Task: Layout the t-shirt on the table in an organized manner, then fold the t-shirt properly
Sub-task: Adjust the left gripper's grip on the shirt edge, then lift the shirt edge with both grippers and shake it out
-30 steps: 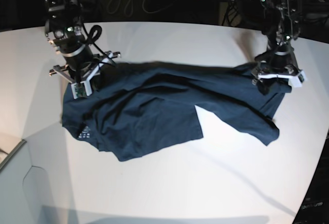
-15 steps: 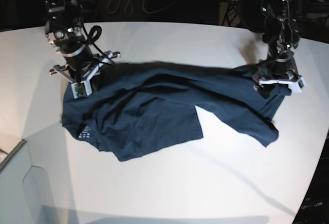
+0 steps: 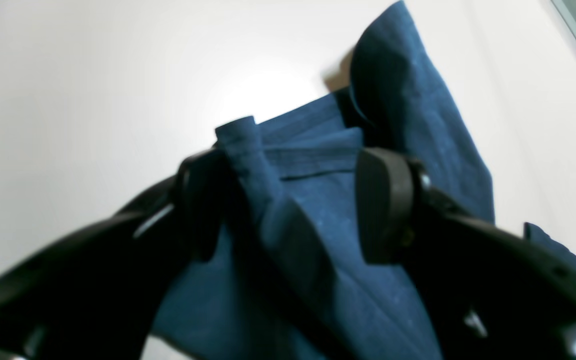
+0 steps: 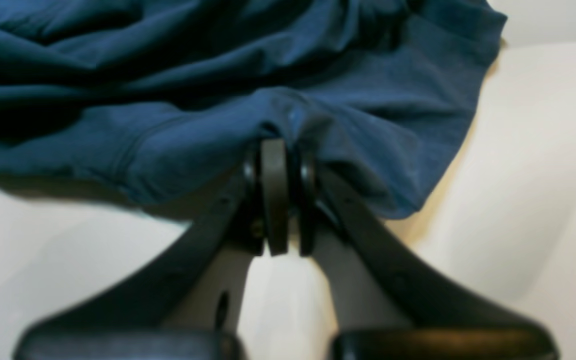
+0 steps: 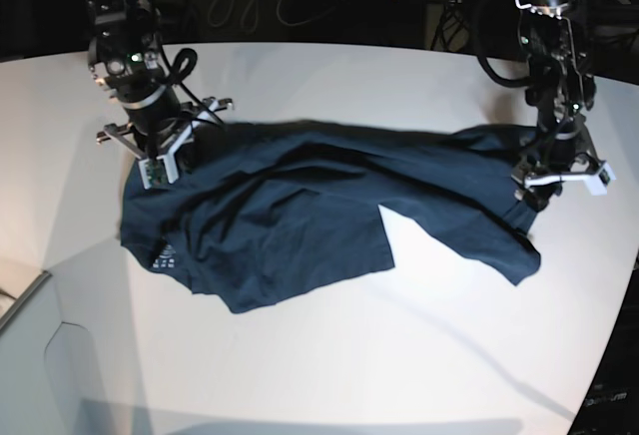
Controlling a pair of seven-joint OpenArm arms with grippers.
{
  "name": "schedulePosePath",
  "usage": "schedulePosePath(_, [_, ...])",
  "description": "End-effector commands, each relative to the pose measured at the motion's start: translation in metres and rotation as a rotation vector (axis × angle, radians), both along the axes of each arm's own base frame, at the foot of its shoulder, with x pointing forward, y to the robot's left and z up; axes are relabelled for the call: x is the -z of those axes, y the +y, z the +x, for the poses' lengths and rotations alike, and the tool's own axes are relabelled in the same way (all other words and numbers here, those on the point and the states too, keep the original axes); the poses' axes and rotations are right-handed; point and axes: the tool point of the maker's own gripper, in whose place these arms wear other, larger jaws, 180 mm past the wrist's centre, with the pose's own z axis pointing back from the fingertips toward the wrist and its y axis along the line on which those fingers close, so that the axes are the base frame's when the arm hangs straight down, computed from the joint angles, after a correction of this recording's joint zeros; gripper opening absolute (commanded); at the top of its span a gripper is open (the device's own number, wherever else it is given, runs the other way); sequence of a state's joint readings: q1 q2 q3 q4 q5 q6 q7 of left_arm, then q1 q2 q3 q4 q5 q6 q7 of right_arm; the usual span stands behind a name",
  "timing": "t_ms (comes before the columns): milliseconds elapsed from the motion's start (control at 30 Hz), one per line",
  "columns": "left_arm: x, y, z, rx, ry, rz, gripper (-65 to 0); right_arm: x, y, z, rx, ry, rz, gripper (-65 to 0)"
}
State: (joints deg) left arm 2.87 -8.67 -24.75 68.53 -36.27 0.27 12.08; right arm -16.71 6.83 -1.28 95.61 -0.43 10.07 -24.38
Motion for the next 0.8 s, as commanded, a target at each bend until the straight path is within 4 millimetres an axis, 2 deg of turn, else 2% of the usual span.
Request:
schedulePosePath(0, [-0.015, 0.004, 0.012, -0.002, -0.053, 0.017, -25.6, -0.011, -0.002, 0.008, 0.001, -0.047, 0.001, -65.0])
schedulePosePath(233, [0.001, -0.001, 0.013, -0.016, -0.023, -0.02, -25.7, -0.011, -0.002, 0.008, 0.0, -0.047, 0.0, -65.0])
schedulePosePath(500, [0.002, 0.001, 0.01, -0.022, -0.019, -0.018, -27.2, -0.011, -0.002, 0.008, 0.0, -0.047, 0.0, -65.0])
schedulePosePath(600, [0.003, 0.002, 0.01, -0.024, -0.018, -0.016, -39.1, -0.011, -0.002, 0.008, 0.0, -0.047, 0.0, -65.0])
schedulePosePath(733, [0.001, 0.003, 0.012, -0.025, -0.022, -0.015, -63.8, -0.011, -0.002, 0.008, 0.0, -0.047, 0.0, -65.0])
schedulePosePath(767, [0.0, 0.003, 0.013, -0.026, -0.026, -0.015, -65.0, -0.011, -0.002, 0.008, 0.0, -0.047, 0.0, -65.0])
